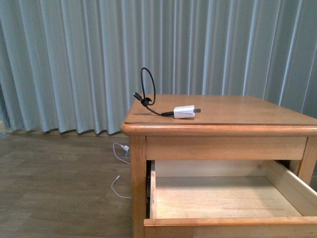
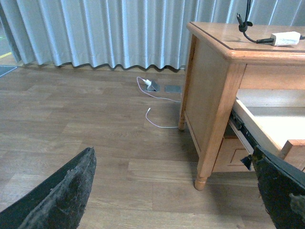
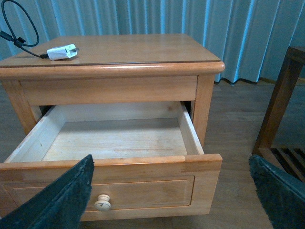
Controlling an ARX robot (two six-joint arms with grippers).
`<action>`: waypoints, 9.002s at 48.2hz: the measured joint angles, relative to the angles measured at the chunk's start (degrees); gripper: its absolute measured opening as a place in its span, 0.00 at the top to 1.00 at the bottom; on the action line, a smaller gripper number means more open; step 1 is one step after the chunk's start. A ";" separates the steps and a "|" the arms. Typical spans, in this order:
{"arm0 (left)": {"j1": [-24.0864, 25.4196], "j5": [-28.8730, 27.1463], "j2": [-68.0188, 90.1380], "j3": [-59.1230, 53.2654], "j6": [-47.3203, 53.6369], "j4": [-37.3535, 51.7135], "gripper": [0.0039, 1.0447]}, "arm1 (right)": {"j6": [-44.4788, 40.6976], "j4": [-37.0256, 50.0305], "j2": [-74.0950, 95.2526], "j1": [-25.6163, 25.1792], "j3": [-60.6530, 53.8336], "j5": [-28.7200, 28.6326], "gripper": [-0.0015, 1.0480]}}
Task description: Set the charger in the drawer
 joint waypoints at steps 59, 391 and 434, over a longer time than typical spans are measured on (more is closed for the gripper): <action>-32.26 -28.37 117.63 93.24 -7.96 12.50 0.05 | -0.02 0.00 -0.02 0.00 0.00 0.00 0.08; -0.04 -0.13 0.07 0.00 -0.07 0.00 0.05 | 2.86 -6.40 35.01 6.56 12.55 1.22 0.08; -0.04 -0.13 0.04 0.00 -0.07 0.00 0.05 | 4.98 17.31 90.42 11.34 45.13 6.91 0.08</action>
